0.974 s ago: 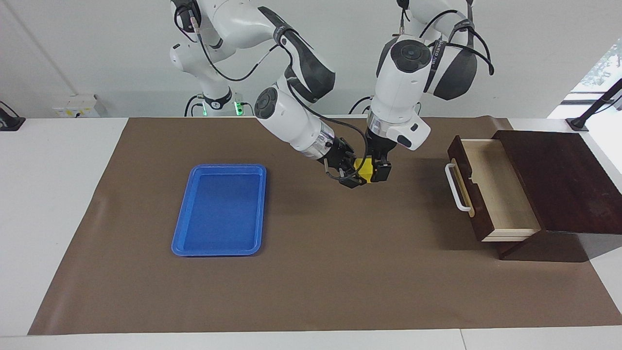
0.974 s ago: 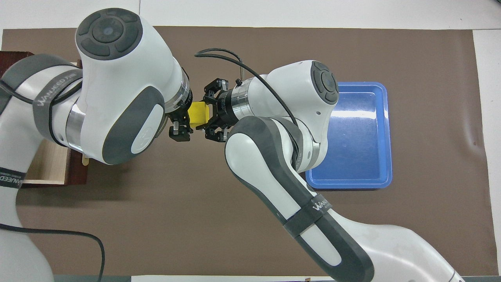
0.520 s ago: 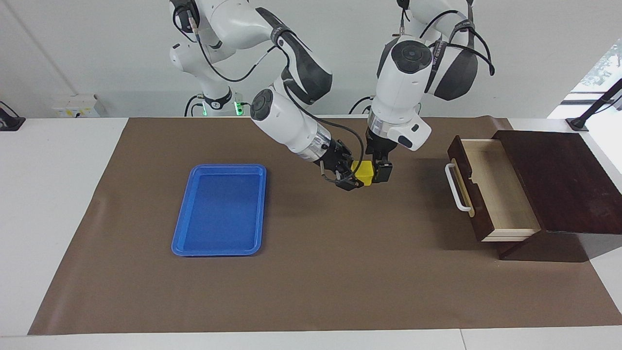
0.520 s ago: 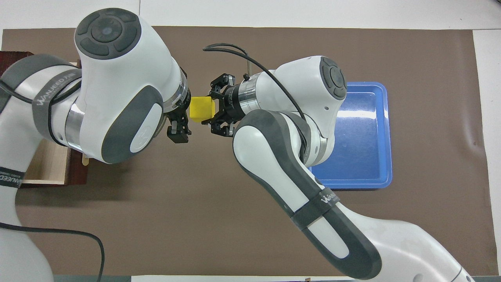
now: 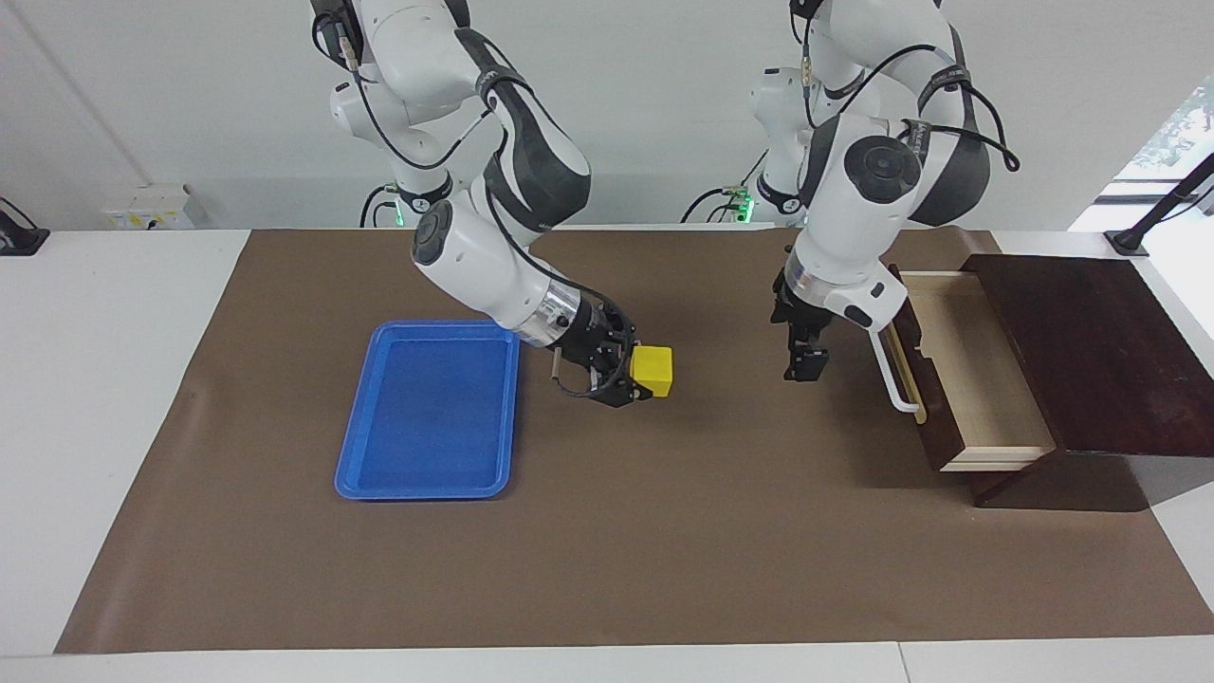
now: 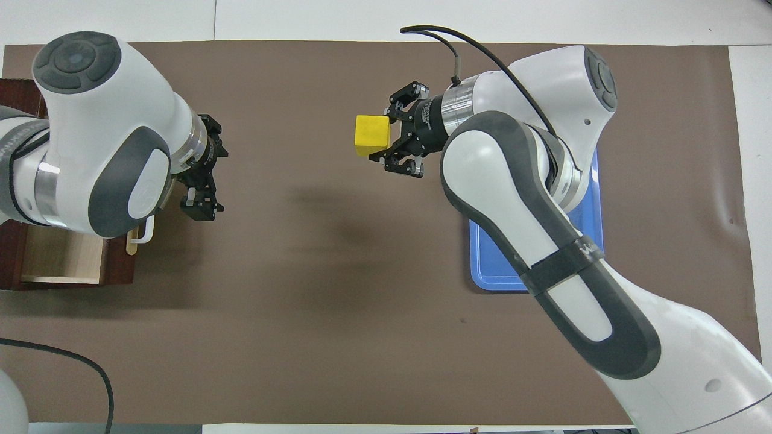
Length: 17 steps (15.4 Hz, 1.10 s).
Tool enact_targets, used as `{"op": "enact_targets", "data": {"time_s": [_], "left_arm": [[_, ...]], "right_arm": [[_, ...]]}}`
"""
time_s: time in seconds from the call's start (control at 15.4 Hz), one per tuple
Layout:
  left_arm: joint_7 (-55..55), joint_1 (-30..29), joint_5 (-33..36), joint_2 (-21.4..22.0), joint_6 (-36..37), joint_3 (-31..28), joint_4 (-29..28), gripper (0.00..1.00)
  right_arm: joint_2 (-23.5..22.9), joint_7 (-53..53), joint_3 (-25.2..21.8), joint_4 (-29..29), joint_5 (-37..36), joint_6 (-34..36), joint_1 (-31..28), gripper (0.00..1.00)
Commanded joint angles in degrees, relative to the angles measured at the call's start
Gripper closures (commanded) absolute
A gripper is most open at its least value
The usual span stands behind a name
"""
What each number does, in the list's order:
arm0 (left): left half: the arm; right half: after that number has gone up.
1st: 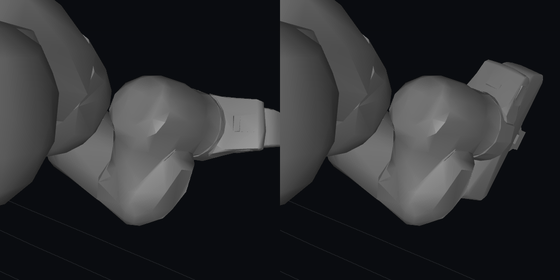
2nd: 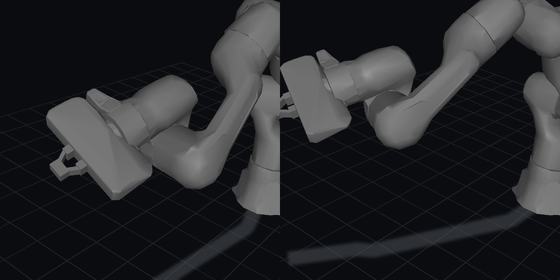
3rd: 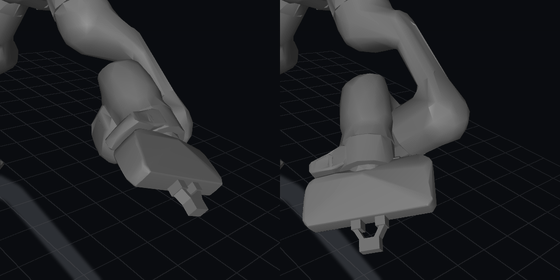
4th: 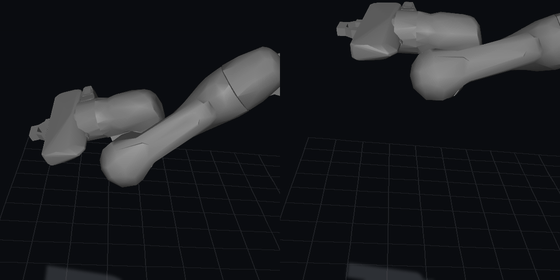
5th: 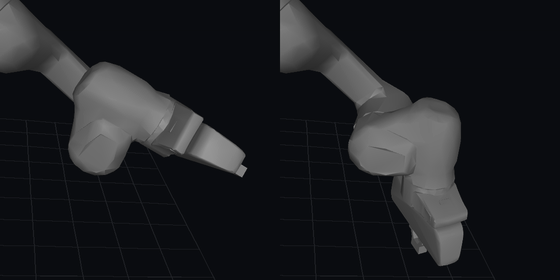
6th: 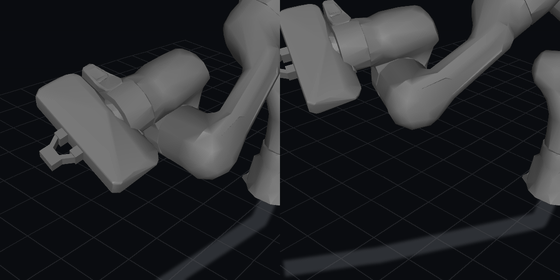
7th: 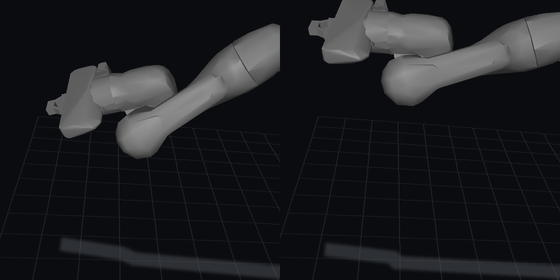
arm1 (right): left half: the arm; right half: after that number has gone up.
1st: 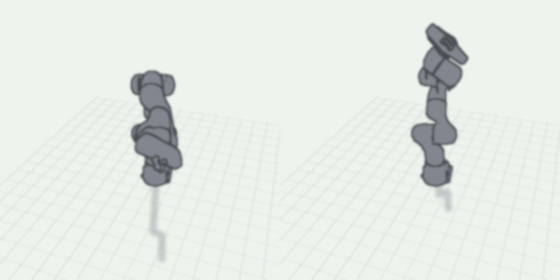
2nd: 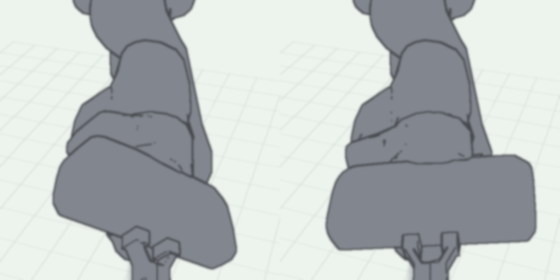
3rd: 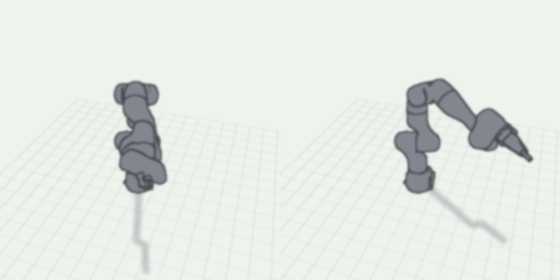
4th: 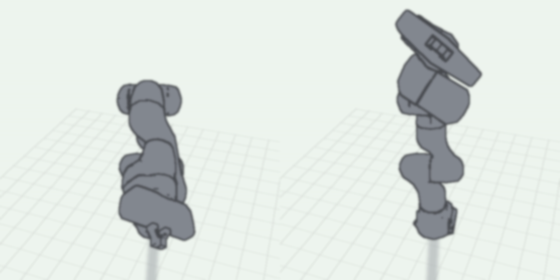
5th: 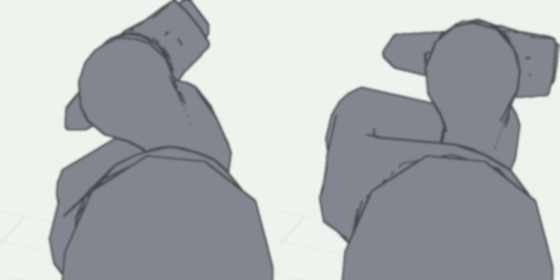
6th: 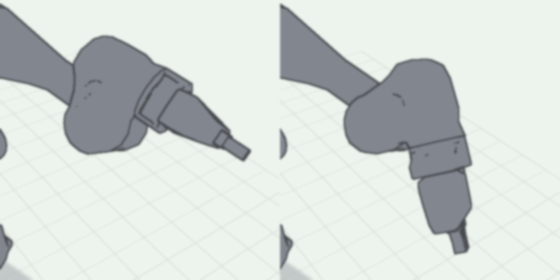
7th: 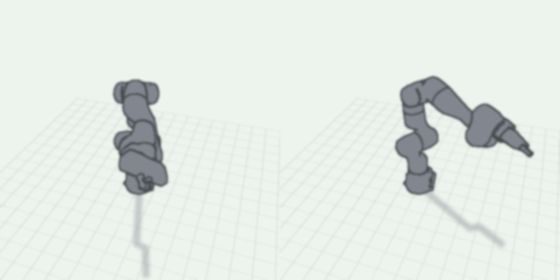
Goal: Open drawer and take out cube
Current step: 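Carry the cube over the tray while the left gripper withdraws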
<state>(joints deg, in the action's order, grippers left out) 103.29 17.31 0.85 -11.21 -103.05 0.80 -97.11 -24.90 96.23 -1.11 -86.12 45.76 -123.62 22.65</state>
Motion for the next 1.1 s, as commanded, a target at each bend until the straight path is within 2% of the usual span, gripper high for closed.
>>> {"op": "enact_targets", "data": {"time_s": [0.0, 0.45, 1.04], "left_arm": [[-5.8, -3.0, 1.0, 5.5, -5.0, 0.3, -9.5, 0.00], [-16.9, -9.6, 1.0, 5.9, -6.7, 0.4, -10.9, 0.00], [-27.5, -17.0, 1.1, 6.3, -10.9, 0.3, -12.6, 0.00]], "right_arm": [[-0.5, -3.4, 0.4, 1.2, -0.8, 3.5, -4.8, 1.00], [0.2, -15.3, 0.4, -3.7, -0.1, 6.1, -16.3, 1.00], [-0.8, -29.0, 0.2, -12.4, 0.0, 3.9, -20.5, 1.00]]}}
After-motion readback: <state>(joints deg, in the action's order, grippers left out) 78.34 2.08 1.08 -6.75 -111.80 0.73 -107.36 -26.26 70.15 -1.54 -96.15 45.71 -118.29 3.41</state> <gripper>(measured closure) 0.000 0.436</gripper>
